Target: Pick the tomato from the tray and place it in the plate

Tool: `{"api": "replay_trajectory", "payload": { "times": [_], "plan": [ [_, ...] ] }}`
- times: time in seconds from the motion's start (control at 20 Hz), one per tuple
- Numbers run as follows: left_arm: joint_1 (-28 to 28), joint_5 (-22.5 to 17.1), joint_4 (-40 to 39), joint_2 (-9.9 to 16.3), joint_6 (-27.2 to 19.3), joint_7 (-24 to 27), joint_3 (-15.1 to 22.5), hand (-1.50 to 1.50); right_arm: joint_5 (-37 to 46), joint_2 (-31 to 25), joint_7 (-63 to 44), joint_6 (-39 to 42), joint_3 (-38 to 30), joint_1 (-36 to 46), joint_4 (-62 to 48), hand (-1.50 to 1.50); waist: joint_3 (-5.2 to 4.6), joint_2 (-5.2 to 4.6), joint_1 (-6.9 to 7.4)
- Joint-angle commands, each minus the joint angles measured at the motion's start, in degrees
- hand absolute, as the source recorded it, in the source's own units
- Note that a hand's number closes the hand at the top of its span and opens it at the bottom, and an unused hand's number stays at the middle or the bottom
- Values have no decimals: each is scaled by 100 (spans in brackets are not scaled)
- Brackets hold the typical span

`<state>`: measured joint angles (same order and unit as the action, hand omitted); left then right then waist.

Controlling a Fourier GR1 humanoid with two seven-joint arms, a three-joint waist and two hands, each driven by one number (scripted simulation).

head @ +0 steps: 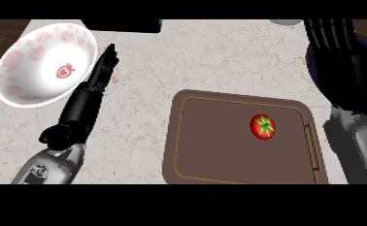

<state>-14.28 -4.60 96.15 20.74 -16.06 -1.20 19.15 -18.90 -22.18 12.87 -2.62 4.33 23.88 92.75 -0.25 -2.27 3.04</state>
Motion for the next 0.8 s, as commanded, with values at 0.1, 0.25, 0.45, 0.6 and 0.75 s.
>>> {"api": "replay_trajectory", "payload": {
  "times": [0.1,0.25,0.45,0.6,0.75],
  "plan": [
    [610,-339,-551,225,193,223,-504,0,-92,384,-971,509,1046,-64,-463,150,13,185,-128],
    [757,-441,-964,265,224,202,-640,0,-194,804,-1877,714,1929,-116,-759,150,-7,127,22],
    [1125,-837,-1286,136,486,392,-782,0,1862,1059,-723,-1239,2005,-737,-714,-150,16,195,-264],
    [1250,-863,-1337,262,767,651,-951,0,2144,1149,322,-1271,2229,-1479,-724,-150,26,224,-305],
    [1038,-932,-1870,243,1040,789,-1211,0,2586,1206,408,-1442,2635,-1905,-185,-150,23,231,-337]
  ]
}}
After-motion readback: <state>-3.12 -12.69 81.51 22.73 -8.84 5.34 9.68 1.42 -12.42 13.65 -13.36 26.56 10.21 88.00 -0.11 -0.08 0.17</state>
